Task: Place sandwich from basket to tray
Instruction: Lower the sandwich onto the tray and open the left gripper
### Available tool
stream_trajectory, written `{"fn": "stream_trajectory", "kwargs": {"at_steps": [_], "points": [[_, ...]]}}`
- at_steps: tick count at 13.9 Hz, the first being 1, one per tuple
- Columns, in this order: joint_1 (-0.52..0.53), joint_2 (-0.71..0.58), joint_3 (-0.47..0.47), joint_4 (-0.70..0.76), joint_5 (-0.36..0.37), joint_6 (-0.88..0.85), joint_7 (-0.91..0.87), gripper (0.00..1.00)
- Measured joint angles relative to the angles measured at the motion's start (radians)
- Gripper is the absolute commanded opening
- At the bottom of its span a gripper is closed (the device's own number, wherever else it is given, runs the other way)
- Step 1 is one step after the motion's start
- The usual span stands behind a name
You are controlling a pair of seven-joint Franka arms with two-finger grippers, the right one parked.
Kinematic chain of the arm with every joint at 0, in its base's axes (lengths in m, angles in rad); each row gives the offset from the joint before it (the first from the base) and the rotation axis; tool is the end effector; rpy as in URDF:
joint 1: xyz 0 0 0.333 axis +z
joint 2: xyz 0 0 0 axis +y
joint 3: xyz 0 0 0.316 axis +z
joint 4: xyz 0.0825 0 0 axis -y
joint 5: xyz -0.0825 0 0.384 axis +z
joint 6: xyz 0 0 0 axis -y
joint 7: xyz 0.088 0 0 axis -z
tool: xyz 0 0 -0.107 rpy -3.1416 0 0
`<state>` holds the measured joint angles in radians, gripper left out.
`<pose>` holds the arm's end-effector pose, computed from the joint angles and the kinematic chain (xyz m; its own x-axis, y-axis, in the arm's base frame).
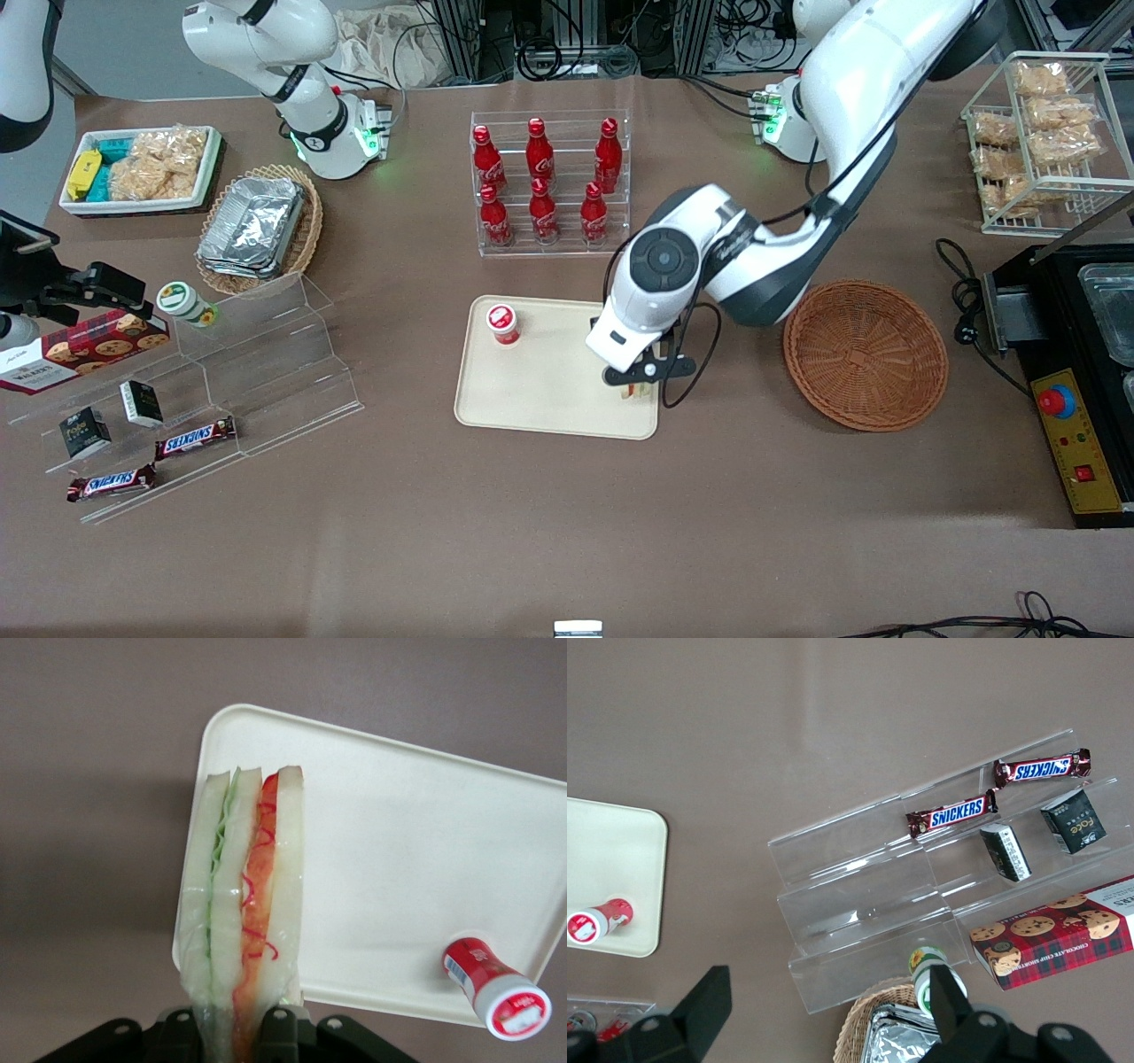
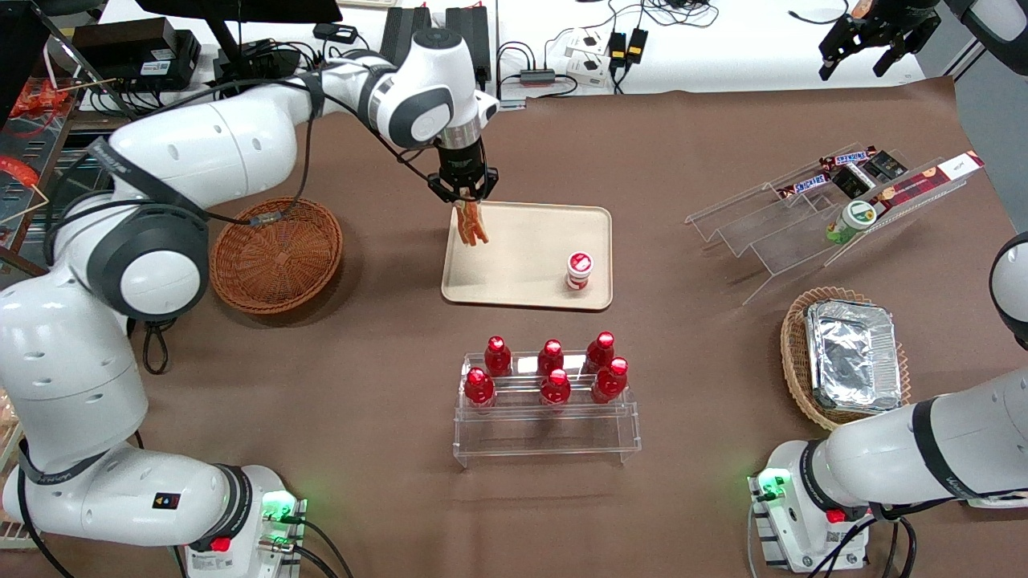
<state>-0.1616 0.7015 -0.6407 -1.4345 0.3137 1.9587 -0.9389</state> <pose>0.5647 -0.4275 0.3336 0.9869 0.1164 -0.1113 0.1212 -0.9919 0.0371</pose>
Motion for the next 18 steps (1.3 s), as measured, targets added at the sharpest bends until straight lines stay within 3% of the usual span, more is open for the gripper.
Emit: {"fn": "stream_trajectory", "kwargs": {"at_steps": [4,8,9,10,12,13,18], "points": [[-0.014,0.107,0.000,0.001,0.084,0.054,-0.025,0.23],[-0.034,0.166,0.011,0.002,0.110,0.076,-0.037,0.27],[-0.045,0.169,0.028,0.003,0.110,0.078,-0.038,0.33],[-0.056,0.169,0.044,0.004,0.110,0.084,-0.040,0.49],[-0.066,0.169,0.051,0.010,0.110,0.094,-0.050,0.94],[-0.068,0.169,0.053,0.012,0.111,0.098,-0.062,1.00],[-0.068,0.115,0.054,0.054,0.125,0.082,-0.184,1.00]]}}
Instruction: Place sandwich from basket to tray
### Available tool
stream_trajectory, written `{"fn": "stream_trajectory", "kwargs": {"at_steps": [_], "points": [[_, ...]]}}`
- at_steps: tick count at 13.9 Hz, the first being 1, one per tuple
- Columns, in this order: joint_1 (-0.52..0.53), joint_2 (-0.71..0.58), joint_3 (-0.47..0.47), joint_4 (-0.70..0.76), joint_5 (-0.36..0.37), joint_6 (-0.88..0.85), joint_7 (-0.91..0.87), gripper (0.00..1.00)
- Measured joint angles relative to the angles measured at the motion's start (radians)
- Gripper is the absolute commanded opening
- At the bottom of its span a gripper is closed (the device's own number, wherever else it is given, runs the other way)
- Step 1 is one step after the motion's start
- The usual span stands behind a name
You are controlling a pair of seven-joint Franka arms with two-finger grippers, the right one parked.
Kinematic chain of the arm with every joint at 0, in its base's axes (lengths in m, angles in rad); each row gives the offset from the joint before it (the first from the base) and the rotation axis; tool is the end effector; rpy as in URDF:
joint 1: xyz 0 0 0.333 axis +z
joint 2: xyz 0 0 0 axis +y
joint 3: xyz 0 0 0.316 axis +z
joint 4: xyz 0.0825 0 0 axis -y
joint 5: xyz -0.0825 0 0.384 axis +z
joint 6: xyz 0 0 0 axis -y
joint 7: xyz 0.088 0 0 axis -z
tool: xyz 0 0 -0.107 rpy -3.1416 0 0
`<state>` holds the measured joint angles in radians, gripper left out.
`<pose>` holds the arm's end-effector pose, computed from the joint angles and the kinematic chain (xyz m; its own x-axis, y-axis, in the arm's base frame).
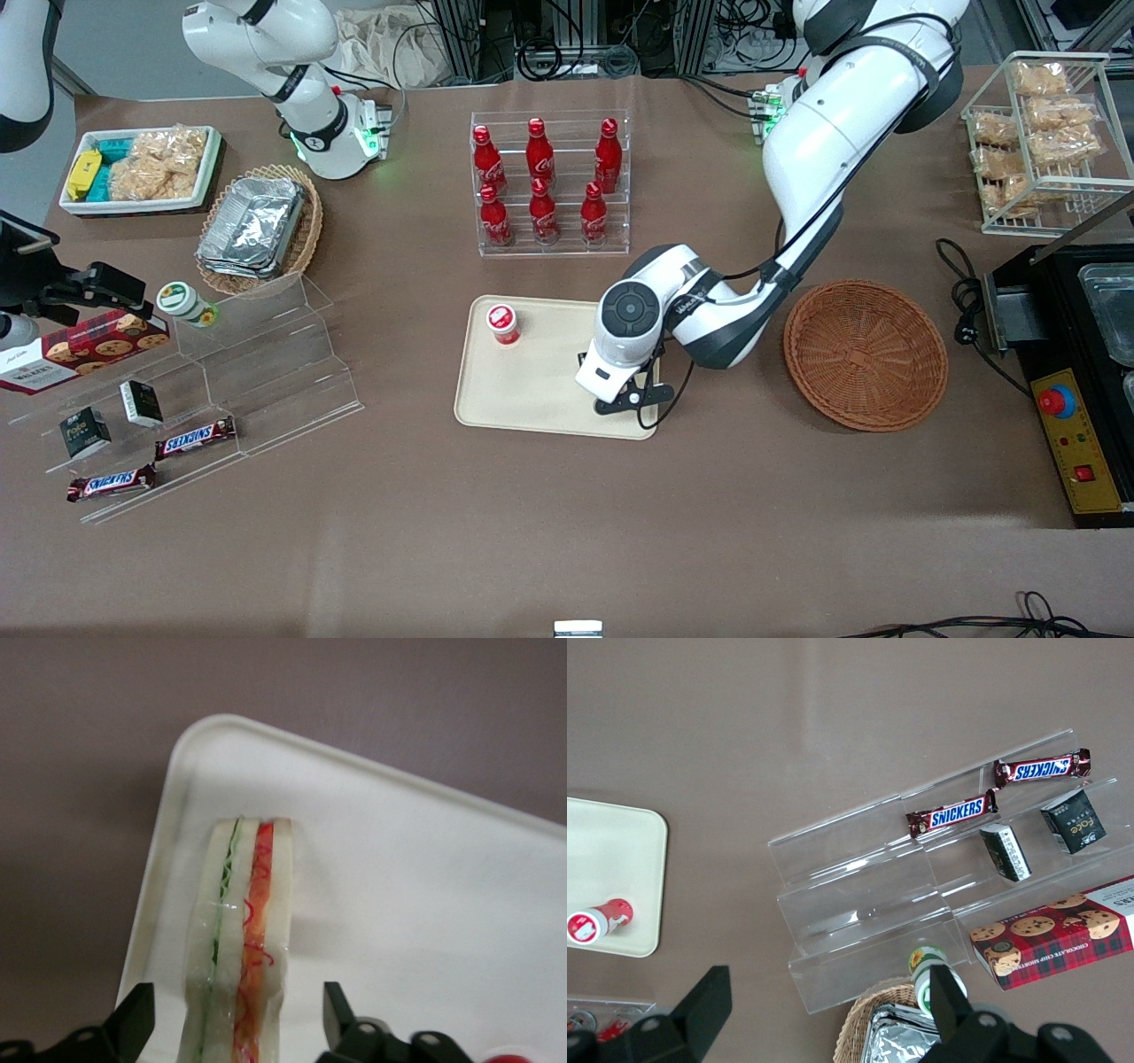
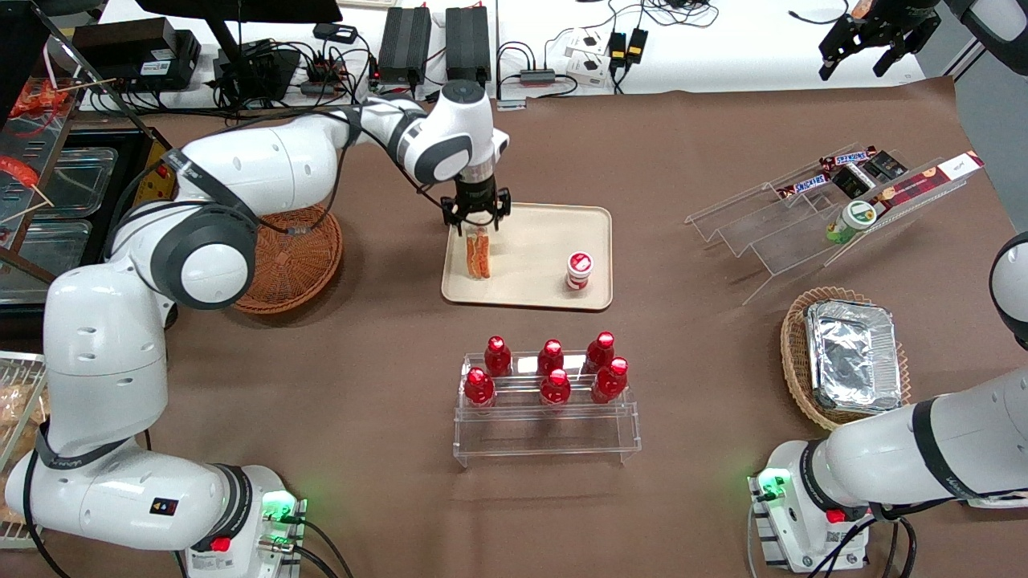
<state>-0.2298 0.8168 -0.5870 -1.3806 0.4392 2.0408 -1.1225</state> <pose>0.5764 -0.4435 0.2767 0.9692 0.2438 -0.0345 0.2439 -0.9698 -0.0007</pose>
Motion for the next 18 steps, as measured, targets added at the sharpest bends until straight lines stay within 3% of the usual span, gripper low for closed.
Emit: {"fn": "stream_trajectory", "kwargs": {"at_steps": [5,8,13,18], "points": [[0.035,-0.236,0.005,0.013,-0.006,-0.170,-0.089,1.00],[0.116,-0.337,0.007,0.012,-0.061,-0.214,-0.063,1.00],[0.258,-0.429,0.014,0.010,-0.172,-0.313,0.125,1.00],[0.416,-0.485,0.018,0.008,-0.207,-0.375,0.341,1.00]]}}
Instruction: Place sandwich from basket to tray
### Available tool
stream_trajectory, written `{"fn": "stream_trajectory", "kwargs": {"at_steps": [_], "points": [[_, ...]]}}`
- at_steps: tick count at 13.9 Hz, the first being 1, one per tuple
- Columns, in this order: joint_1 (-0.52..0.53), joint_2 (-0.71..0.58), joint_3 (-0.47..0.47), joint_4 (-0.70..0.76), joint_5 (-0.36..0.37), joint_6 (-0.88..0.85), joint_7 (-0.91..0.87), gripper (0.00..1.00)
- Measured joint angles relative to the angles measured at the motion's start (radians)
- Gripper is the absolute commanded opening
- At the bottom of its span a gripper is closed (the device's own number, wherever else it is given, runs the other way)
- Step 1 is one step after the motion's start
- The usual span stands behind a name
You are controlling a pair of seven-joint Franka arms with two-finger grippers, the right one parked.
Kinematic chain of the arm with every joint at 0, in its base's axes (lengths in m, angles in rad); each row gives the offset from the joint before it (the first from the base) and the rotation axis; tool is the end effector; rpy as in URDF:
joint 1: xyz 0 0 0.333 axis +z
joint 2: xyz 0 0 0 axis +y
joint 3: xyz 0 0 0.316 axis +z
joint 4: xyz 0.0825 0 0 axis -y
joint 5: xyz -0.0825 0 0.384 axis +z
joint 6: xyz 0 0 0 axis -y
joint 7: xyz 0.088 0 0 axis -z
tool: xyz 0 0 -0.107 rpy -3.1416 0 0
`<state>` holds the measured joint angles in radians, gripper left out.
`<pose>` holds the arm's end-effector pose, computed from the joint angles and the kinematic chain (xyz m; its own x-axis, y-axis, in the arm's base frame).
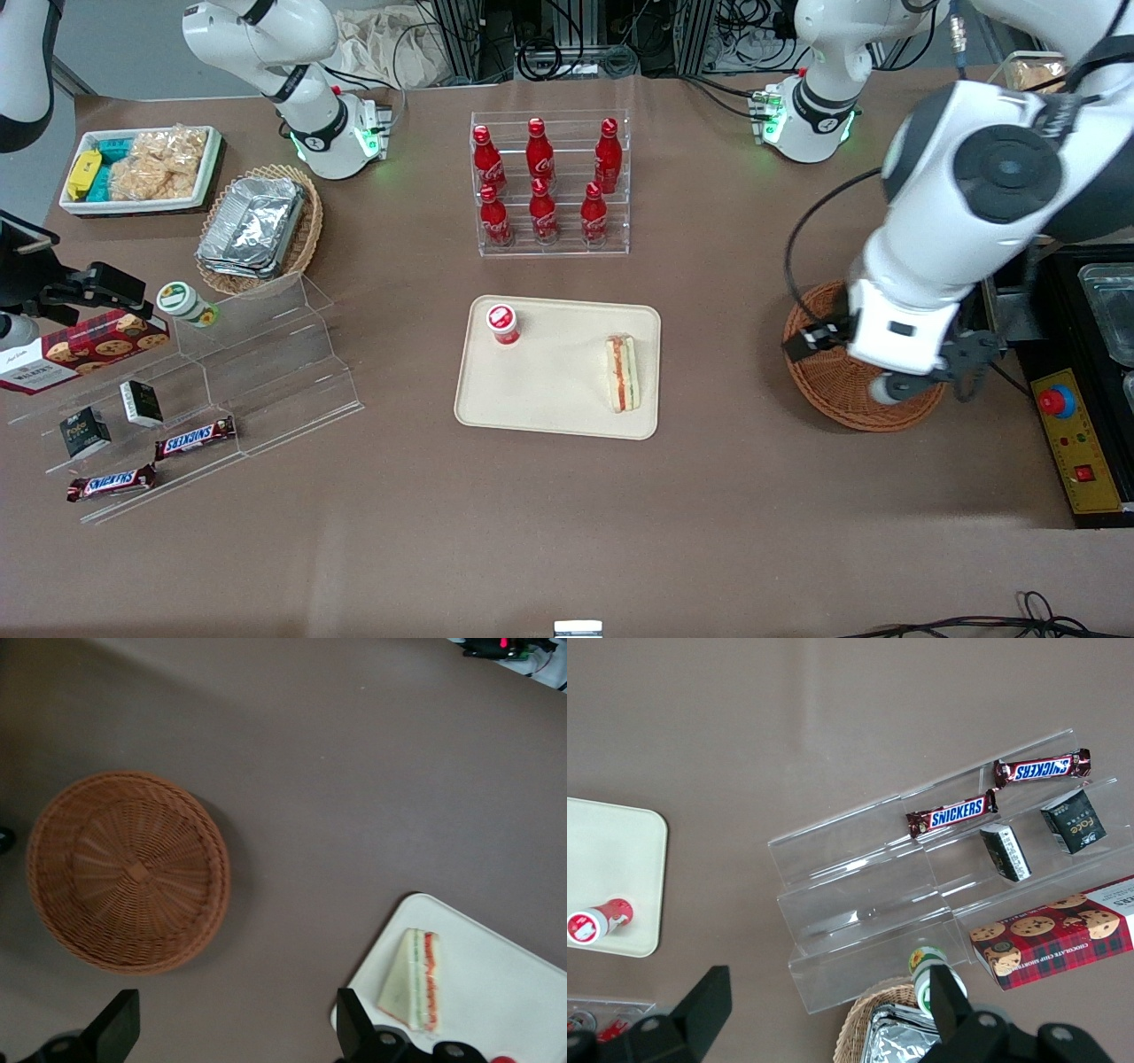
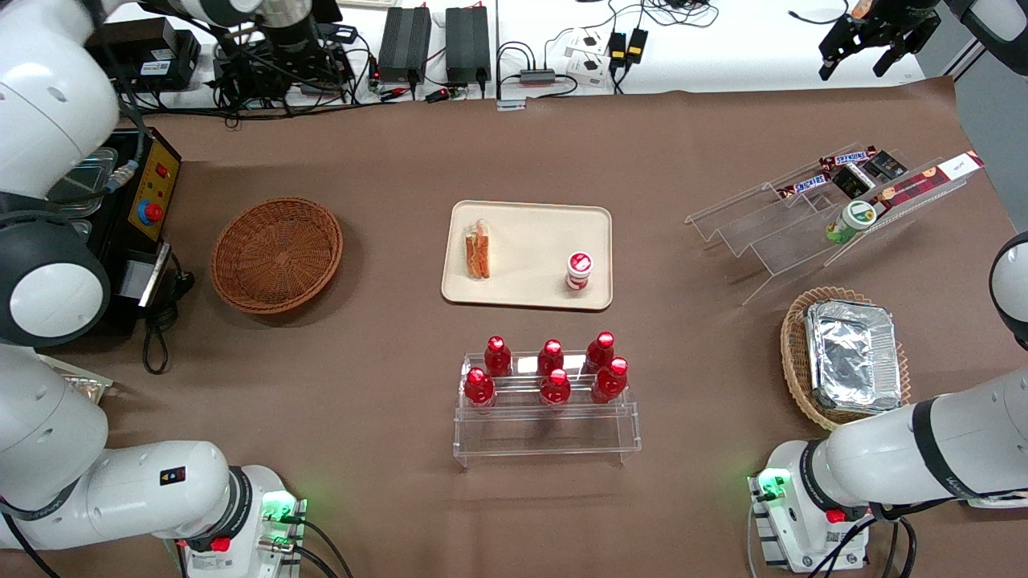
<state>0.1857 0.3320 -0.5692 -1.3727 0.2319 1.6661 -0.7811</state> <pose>0.6270 -0.1686 0.5523 0.9191 0.3911 0.0468 0.3927 -0.9192 -0.0303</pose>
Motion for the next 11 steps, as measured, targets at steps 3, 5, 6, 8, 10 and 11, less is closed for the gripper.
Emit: {"fn": "stream_trajectory", "kwargs": {"at_steps": [3,5,6,8,10,11], "points": [[0.065,-0.022,0.046,0.000,-0.039,-0.041,0.172,1.00],[0.051,-0.048,0.132,0.000,-0.092,-0.052,0.267,1.00],[0.028,-0.065,0.190,0.000,-0.117,-0.061,0.320,1.00],[-0.048,-0.101,0.335,-0.001,-0.167,-0.081,0.432,1.00],[-0.136,-0.136,0.477,-0.011,-0.203,-0.090,0.520,1.00],[-0.185,-0.153,0.546,-0.020,-0.216,-0.093,0.553,1.00]]}}
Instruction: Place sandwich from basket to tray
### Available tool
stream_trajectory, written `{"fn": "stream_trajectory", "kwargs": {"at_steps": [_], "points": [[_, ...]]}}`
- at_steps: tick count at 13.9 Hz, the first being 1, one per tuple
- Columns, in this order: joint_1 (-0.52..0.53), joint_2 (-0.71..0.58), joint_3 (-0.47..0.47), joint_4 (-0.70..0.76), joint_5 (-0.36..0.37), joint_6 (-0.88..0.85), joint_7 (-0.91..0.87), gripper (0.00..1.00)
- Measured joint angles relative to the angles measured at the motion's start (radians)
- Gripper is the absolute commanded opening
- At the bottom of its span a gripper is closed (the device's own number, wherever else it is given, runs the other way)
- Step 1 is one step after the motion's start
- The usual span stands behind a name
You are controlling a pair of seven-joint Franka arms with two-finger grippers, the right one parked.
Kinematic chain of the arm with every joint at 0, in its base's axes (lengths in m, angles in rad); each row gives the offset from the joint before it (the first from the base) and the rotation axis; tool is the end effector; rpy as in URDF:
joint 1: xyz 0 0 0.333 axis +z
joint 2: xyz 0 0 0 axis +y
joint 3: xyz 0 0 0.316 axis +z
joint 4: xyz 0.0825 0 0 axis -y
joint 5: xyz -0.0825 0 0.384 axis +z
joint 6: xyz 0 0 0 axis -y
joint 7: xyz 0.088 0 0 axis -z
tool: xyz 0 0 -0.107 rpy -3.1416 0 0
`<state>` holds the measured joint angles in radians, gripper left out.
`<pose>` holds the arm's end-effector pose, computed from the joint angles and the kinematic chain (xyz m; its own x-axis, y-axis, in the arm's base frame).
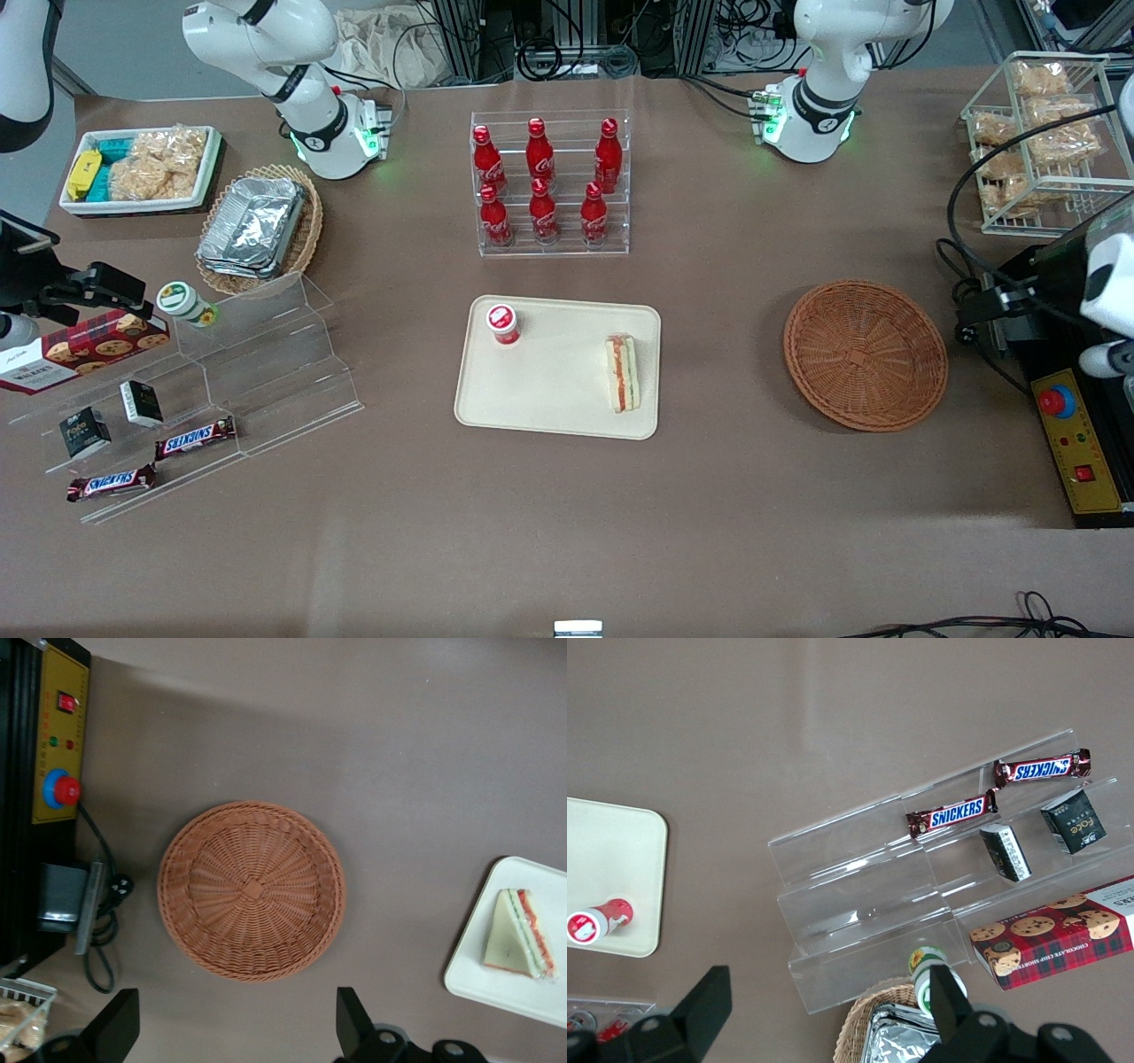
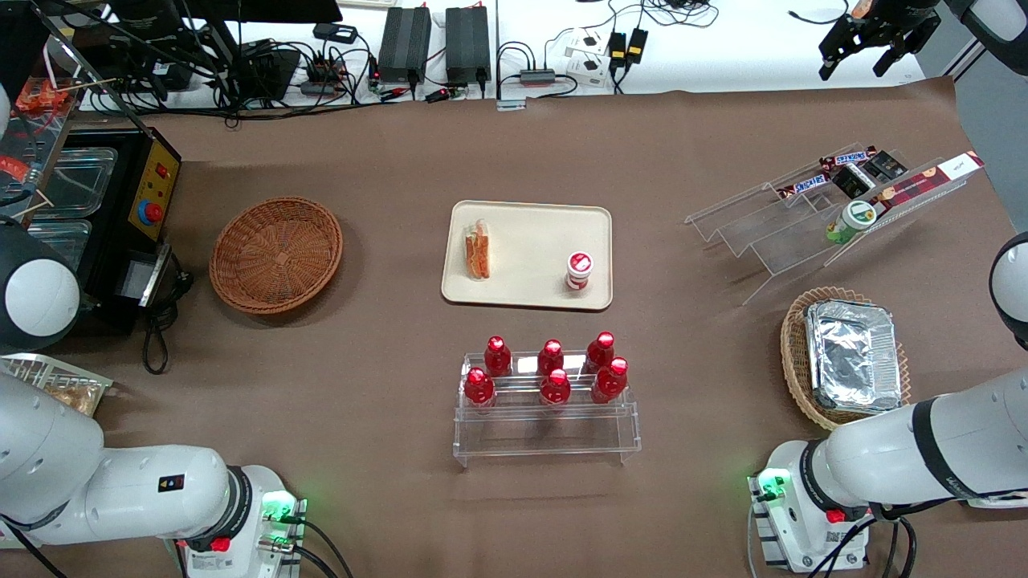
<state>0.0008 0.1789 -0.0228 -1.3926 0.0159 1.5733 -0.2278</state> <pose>0.6096 -0.0104 0.6047 0.9788 0.2047 0.0045 0.2047 -0.9788 -0.0111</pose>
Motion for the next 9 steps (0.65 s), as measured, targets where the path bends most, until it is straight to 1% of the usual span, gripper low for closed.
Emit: {"fn": "stream_trajectory", "kwargs": {"at_steps": [1,3,7,9], "points": [[-0.039,-0.017,0.051,-0.013,-0.007,-0.001,0.022,1.00],[-0.076,-0.056,0.096,-0.053,-0.009,-0.002,0.043,1.00],[-0.082,-0.145,0.104,-0.150,-0.010,-0.002,0.057,1.00],[-0.084,-0.164,0.105,-0.166,-0.009,0.002,0.063,1.00]]}}
